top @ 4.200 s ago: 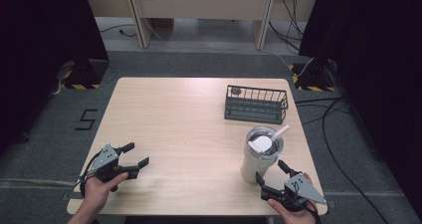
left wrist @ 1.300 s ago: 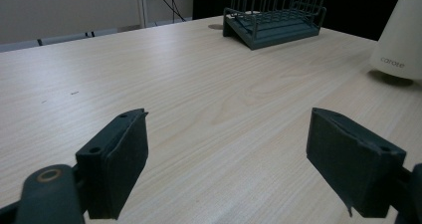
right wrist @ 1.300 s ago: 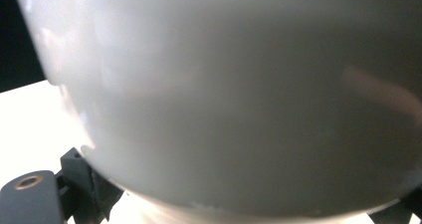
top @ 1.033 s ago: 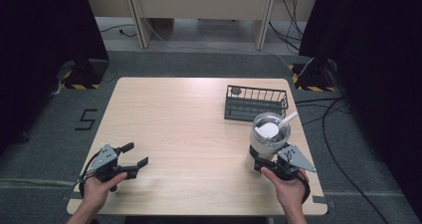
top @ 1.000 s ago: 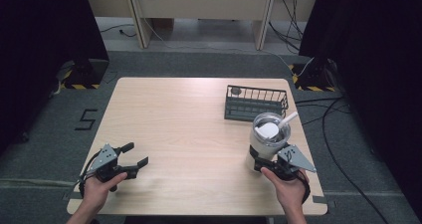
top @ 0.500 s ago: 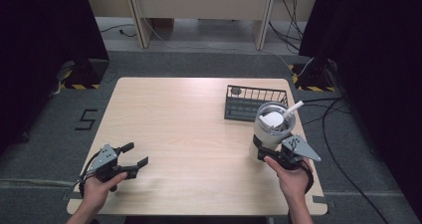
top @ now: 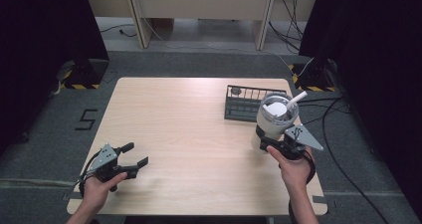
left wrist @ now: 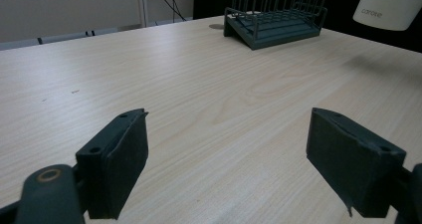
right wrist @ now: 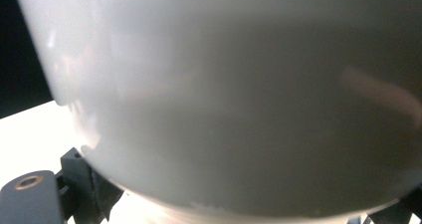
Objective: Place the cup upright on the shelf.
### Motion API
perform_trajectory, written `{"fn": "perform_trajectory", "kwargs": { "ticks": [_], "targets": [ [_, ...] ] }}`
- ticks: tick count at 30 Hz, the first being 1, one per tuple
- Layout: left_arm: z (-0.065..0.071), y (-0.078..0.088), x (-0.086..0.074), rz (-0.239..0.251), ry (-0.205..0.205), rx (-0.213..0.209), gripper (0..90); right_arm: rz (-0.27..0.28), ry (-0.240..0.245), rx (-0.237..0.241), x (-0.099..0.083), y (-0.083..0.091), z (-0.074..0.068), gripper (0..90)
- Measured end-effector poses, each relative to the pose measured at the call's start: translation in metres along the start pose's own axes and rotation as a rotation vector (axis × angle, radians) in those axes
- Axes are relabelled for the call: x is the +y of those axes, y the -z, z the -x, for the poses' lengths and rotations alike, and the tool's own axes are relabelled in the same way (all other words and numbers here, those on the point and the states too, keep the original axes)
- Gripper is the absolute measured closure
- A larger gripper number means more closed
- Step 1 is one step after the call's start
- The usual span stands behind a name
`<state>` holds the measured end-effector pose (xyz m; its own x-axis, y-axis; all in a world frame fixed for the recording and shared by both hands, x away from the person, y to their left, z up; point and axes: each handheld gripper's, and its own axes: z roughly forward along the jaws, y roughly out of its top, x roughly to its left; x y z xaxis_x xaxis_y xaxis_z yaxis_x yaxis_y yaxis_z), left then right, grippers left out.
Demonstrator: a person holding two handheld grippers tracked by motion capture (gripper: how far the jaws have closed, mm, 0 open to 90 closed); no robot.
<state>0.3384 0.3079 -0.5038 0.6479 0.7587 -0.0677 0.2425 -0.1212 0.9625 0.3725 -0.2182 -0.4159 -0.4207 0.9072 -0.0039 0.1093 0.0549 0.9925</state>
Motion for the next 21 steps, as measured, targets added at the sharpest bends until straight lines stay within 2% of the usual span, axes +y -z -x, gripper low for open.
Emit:
{"fn": "perform_trajectory", "kwargs": {
  "ticks": [21],
  "targets": [
    [-0.001, 0.001, 0.0, 0.004, 0.004, 0.002, 16.2, 0.012, -0.005, -0.026, 0.023, -0.023, 0.014, 10.8]
  ]
}}
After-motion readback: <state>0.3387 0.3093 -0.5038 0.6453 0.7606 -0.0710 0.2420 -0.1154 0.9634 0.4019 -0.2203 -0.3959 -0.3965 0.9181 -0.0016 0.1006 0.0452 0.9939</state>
